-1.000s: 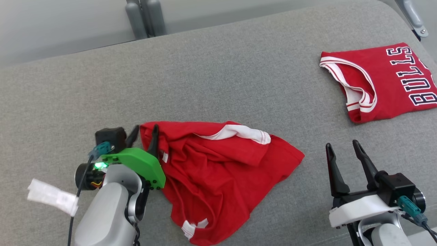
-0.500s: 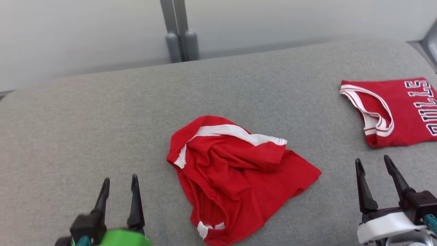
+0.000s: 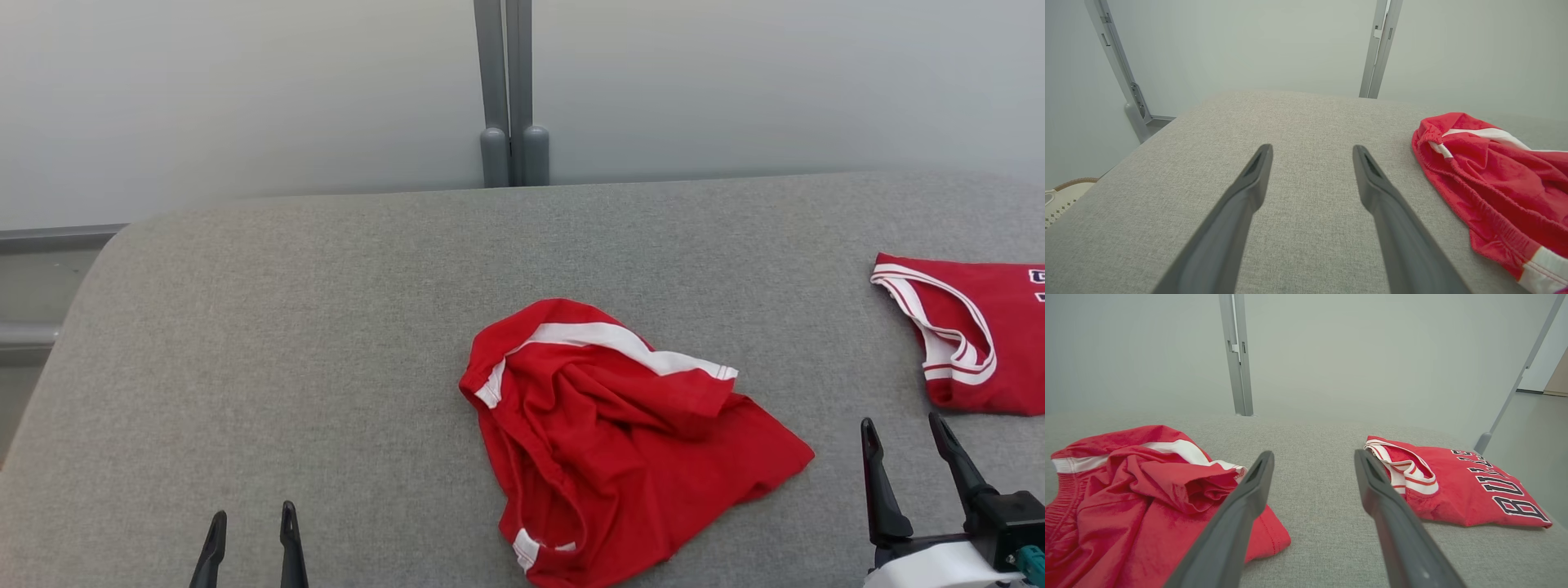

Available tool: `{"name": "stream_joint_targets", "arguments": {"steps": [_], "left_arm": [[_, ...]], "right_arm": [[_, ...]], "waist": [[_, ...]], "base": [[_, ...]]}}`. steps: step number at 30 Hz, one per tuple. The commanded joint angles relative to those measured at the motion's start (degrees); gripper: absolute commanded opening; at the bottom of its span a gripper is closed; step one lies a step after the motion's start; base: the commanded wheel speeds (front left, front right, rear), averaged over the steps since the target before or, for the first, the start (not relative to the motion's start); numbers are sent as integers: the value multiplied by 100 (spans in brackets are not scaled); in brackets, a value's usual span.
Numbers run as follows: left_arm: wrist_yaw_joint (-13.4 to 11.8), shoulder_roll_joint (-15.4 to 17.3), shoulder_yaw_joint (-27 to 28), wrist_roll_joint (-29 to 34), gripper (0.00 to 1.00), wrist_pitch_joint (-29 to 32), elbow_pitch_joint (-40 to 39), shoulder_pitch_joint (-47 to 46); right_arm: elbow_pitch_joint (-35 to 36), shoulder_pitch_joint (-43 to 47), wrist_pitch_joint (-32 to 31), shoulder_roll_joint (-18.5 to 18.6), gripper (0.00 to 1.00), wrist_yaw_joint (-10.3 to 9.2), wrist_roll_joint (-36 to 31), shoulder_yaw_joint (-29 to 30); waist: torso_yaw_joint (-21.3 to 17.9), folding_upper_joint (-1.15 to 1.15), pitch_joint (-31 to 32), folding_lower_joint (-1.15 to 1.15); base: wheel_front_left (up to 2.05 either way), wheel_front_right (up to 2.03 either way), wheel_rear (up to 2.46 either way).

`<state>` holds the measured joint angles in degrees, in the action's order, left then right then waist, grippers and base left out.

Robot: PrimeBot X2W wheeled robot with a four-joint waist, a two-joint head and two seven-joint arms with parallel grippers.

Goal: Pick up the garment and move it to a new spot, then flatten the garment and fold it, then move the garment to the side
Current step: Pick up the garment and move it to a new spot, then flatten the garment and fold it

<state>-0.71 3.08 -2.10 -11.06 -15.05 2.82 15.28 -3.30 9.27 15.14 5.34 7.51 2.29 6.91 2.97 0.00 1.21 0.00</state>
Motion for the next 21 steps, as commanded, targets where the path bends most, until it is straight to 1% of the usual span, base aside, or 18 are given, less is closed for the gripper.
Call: {"name": "stream_joint_targets", "arguments": {"steps": [1, 3, 7, 14, 21], "left_arm": [[56, -7, 51, 39, 100, -15, 3, 6], [113, -13, 97, 72, 100, -15, 26, -57], [134, -17, 149, 16, 100, -15, 47, -152], [75, -18, 122, -76, 100, -15, 9, -176], [77, -17, 69, -112, 100, -15, 10, -212]], "right_arm": [[-12, 36, -1, -6, 100, -4, -47, 0], [-18, 0, -1, -9, 100, -4, -43, -17], [-26, -52, -1, -2, 100, -4, -36, -60], [-36, -67, -1, -6, 100, -4, -26, -106], [-35, -94, -1, -15, 100, -4, 15, -146]], "waist": [[36, 0, 27, 0], [36, 0, 18, 0], [24, 0, 7, 0], [-38, 0, 8, 0], [-77, 0, -39, 0]], "base": [[0, 0, 0], [0, 0, 0], [0, 0, 0], [0, 0, 0], [0, 0, 0]]}}
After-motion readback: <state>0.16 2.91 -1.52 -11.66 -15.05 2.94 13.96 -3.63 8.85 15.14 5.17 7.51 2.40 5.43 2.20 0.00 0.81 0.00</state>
